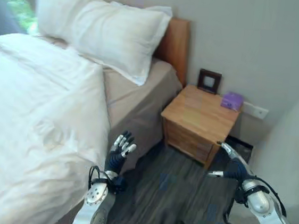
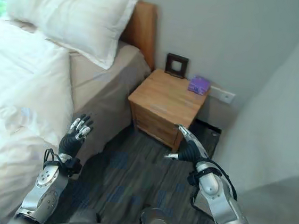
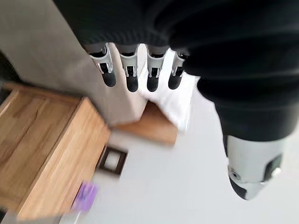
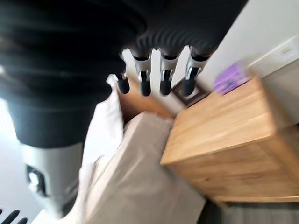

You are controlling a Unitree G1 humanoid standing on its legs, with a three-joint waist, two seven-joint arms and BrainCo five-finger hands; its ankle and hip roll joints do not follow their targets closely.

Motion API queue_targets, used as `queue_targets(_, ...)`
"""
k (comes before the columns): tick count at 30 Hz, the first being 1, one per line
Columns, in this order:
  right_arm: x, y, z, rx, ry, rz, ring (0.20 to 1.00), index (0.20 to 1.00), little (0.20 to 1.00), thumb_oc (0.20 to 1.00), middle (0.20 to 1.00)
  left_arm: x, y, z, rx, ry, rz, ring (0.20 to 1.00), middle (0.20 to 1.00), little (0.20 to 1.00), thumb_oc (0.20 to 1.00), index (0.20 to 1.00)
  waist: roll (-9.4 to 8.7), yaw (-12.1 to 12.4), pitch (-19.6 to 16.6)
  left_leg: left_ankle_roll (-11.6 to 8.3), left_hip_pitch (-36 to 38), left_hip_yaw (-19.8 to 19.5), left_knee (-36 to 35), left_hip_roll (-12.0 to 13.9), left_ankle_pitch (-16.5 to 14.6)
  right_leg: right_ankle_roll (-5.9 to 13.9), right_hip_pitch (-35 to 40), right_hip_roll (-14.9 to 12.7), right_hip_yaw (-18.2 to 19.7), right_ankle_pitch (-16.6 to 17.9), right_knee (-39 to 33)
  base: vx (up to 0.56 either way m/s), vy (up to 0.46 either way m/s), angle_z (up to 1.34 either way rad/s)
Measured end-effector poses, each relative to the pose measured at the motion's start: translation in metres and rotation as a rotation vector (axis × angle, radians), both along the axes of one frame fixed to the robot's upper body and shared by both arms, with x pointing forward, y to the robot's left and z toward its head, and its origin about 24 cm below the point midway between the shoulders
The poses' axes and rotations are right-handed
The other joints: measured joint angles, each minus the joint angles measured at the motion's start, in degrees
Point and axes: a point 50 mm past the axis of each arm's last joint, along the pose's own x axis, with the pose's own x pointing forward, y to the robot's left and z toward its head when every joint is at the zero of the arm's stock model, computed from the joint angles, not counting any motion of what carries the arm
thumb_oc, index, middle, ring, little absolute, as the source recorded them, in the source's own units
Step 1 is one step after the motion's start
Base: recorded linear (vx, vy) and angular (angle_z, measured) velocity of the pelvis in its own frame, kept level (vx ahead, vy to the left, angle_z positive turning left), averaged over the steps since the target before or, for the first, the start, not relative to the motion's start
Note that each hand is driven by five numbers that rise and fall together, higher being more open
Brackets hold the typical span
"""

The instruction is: Making the bed.

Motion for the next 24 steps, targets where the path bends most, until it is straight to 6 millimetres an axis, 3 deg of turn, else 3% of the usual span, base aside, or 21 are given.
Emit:
queue_targets(2, 0.001, 0.001, 0.002, 0.004, -0.010, 0.000, 1.000, 1.000, 1.000, 1.000, 1.000, -0.002, 0.008, -0.001, 0.004, 0.006, 0.035, 1.000, 1.000, 1.000, 1.000, 1.000, 0.97, -0.57, -0.36, -0.31, 0.64, 14.87, -7.56, 2.05, -0.24, 0.41, 2.87, 0.25, -3.96, 0.26, -4.15, 0.22, 0.002, 1.03)
queue_targets(3, 0.002, 0.001, 0.003, 0.005, -0.014, 0.000, 1.000, 1.000, 1.000, 1.000, 1.000, -0.003, 0.011, -0.002, 0.007, 0.009, 0.050, 1.000, 1.000, 1.000, 1.000, 1.000, 1.50, -0.38, -0.66, -0.35, 0.95, 18.08, -12.65, 1.29, -0.22, 1.75, 3.87, 0.64, -4.84, 1.12, -5.95, 0.13, 0.038, 0.67)
queue_targets(5, 0.004, 0.001, 0.005, 0.004, -0.023, -0.002, 1.000, 1.000, 1.000, 1.000, 1.000, -0.008, 0.018, -0.008, 0.017, 0.040, 0.076, 1.000, 1.000, 1.000, 1.000, 1.000, 2.52, 0.62, -0.99, -0.42, 1.91, 19.78, -21.18, -0.44, -0.03, 2.58, 5.65, 1.65, -6.06, 2.90, -9.04, 0.13, 0.039, 0.26)
queue_targets(6, 0.006, 0.002, 0.006, 0.003, -0.028, 0.003, 1.000, 1.000, 1.000, 1.000, 1.000, -0.011, 0.021, -0.011, 0.021, 0.054, 0.097, 1.000, 1.000, 1.000, 1.000, 1.000, 2.72, 1.47, -0.99, -0.49, 1.75, 19.25, -22.01, -0.53, -0.01, 1.62, 6.51, 2.33, -6.18, 3.66, -9.88, 0.18, 0.044, 0.23)
queue_targets(8, 0.007, 0.004, 0.009, 0.000, -0.038, 0.015, 1.000, 1.000, 1.000, 1.000, 1.000, -0.014, 0.028, -0.014, 0.027, 0.073, 0.133, 1.000, 1.000, 1.000, 1.000, 1.000, 2.46, -0.02, -0.90, -0.41, 1.99, 25.20, -20.82, 1.14, -0.14, 1.91, 9.24, 3.22, -14.05, 3.74, -11.83, 0.10, 0.043, 0.78)
queue_targets(9, 0.009, 0.008, 0.008, 0.016, -0.039, 0.013, 1.000, 1.000, 1.000, 1.000, 1.000, -0.018, 0.030, -0.015, 0.033, 0.081, 0.139, 1.000, 1.000, 1.000, 1.000, 1.000, 0.75, 0.03, -1.18, -0.37, 4.04, 28.13, -18.55, 0.40, -0.46, 4.39, 11.20, 2.82, -16.19, 2.17, -12.36, 0.17, 0.098, 0.98)
queue_targets(10, 0.009, 0.009, 0.009, 0.017, -0.041, 0.015, 1.000, 1.000, 1.000, 1.000, 1.000, -0.021, 0.028, -0.018, 0.030, 0.099, 0.135, 1.000, 1.000, 1.000, 1.000, 1.000, 0.13, -0.92, -1.17, 0.55, 5.32, 29.01, -17.54, -0.96, -1.28, 6.36, 11.59, 2.72, -17.46, 1.28, -10.60, 0.13, 0.063, 0.74)
queue_targets(11, 0.013, 0.003, 0.015, -0.017, -0.062, 0.022, 1.000, 1.000, 1.000, 1.000, 1.000, -0.022, 0.020, -0.021, -0.001, 0.107, 0.131, 1.000, 1.000, 1.000, 1.000, 1.000, 4.99, -1.96, -0.50, 3.73, 6.92, 26.12, -20.27, 1.73, 0.52, 9.23, 7.13, 5.35, -17.70, 0.69, -1.07, 0.24, 0.114, 0.53)
queue_targets(12, 0.015, 0.003, 0.022, -0.039, -0.082, 0.038, 1.000, 1.000, 1.000, 1.000, 1.000, -0.024, 0.019, -0.022, -0.022, 0.104, 0.150, 1.000, 1.000, 1.000, 1.000, 1.000, 6.71, -1.99, -0.84, 7.99, 7.54, 23.53, -20.24, 3.59, -4.72, 3.66, 3.36, 3.14, -17.68, -6.40, 6.82, 0.09, 0.071, 0.58)
queue_targets(13, 0.014, 0.011, 0.023, -0.012, -0.096, 0.048, 1.000, 1.000, 1.000, 1.000, 1.000, -0.019, 0.028, -0.021, 0.005, 0.106, 0.159, 1.000, 1.000, 1.000, 1.000, 1.000, 3.08, -1.75, -1.74, 3.43, 7.63, 23.65, -18.42, 0.29, -3.93, 4.70, 5.35, -2.76, -17.65, -8.79, 4.02, 0.10, 0.088, 0.84)
queue_targets(14, 0.011, 0.014, 0.014, 0.020, -0.059, 0.022, 1.000, 1.000, 1.000, 1.000, 1.000, -0.015, 0.026, -0.029, 0.009, 0.153, 0.147, 1.000, 1.000, 1.000, 1.000, 1.000, 1.06, -1.89, -2.34, 3.10, 7.74, 25.10, -15.82, -1.37, -4.96, 8.44, 8.08, -4.58, -20.37, -7.62, 2.63, 0.00, 0.052, 0.91)
queue_targets(15, 0.014, 0.027, 0.020, 0.039, -0.082, 0.064, 1.000, 1.000, 1.000, 1.000, 1.000, -0.013, 0.028, -0.028, 0.017, 0.150, 0.147, 1.000, 1.000, 1.000, 1.000, 1.000, -0.78, -1.10, -1.92, 6.07, 7.66, 26.24, -11.38, -3.31, -7.25, 9.83, 6.08, -6.67, -21.15, -7.72, 8.68, -0.04, 0.029, 0.79)
queue_targets(16, 0.014, 0.032, 0.027, 0.041, -0.115, 0.098, 1.000, 1.000, 1.000, 1.000, 1.000, -0.013, 0.025, -0.029, 0.008, 0.152, 0.146, 1.000, 1.000, 1.000, 1.000, 1.000, 0.57, -0.74, -1.49, 6.10, 7.69, 25.67, -10.85, -3.23, -7.74, 11.54, 3.60, -7.26, -22.37, -6.78, 16.17, -0.03, -0.007, 1.27)
queue_targets(17, 0.012, 0.041, 0.037, 0.069, -0.166, 0.135, 1.000, 1.000, 1.000, 1.000, 1.000, -0.011, 0.024, -0.023, 0.019, 0.131, 0.130, 1.000, 1.000, 1.000, 1.000, 1.000, 2.68, -1.95, -2.07, 8.22, 10.08, 24.61, -17.28, -3.75, -9.78, 13.30, -2.50, -7.96, -21.99, -5.35, 29.54, 0.05, -0.010, 1.45)
queue_targets(18, 0.012, 0.049, 0.038, 0.101, -0.174, 0.147, 1.000, 1.000, 1.000, 1.000, 1.000, -0.008, 0.029, -0.018, 0.044, 0.112, 0.128, 1.000, 1.000, 1.000, 1.000, 1.000, -0.09, -1.09, -1.73, 8.72, 10.71, 23.78, -18.60, -5.81, -8.85, 13.54, -4.79, -9.59, -18.59, -5.81, 33.43, 0.06, -0.013, 1.37)
queue_targets(19, 0.014, 0.054, 0.042, 0.108, -0.193, 0.166, 1.000, 1.000, 1.000, 1.000, 1.000, -0.007, 0.033, -0.015, 0.059, 0.107, 0.133, 1.000, 1.000, 1.000, 1.000, 1.000, -1.11, -0.35, -1.51, 9.27, 10.82, 22.52, -19.42, -6.60, -9.58, 13.98, -6.60, -9.70, -15.58, -6.25, 35.39, 0.06, -0.026, 0.72)
queue_targets(21, 0.017, 0.057, 0.049, 0.107, -0.225, 0.180, 1.000, 1.000, 1.000, 1.000, 1.000, -0.008, 0.039, -0.015, 0.078, 0.115, 0.151, 1.000, 1.000, 1.000, 1.000, 1.000, -1.77, -0.67, -1.22, 8.82, 11.38, 20.64, -20.22, -7.40, -8.61, 13.81, -7.52, -10.64, -11.65, -6.31, 32.70, 0.08, -0.075, 0.73)
queue_targets(23, 0.018, 0.055, 0.052, 0.110, -0.252, 0.165, 1.000, 1.000, 1.000, 1.000, 1.000, -0.006, 0.041, -0.012, 0.094, 0.100, 0.161, 1.000, 1.000, 1.000, 1.000, 1.000, -0.07, -1.12, -0.41, 8.67, 12.58, 15.89, -21.30, -6.90, -8.43, 12.39, -5.69, -10.82, -8.77, -5.85, 19.39, 0.12, -0.076, 0.90)
queue_targets(24, 0.017, 0.053, 0.051, 0.107, -0.251, 0.158, 1.000, 1.000, 1.000, 1.000, 1.000, -0.003, 0.038, -0.008, 0.094, 0.079, 0.160, 1.000, 1.000, 1.000, 1.000, 1.000, 0.38, -1.04, -0.19, 7.81, 12.43, 12.55, -22.60, -6.91, -7.83, 11.84, -5.62, -9.27, -5.80, -5.93, 13.38, 0.14, -0.025, 1.33)
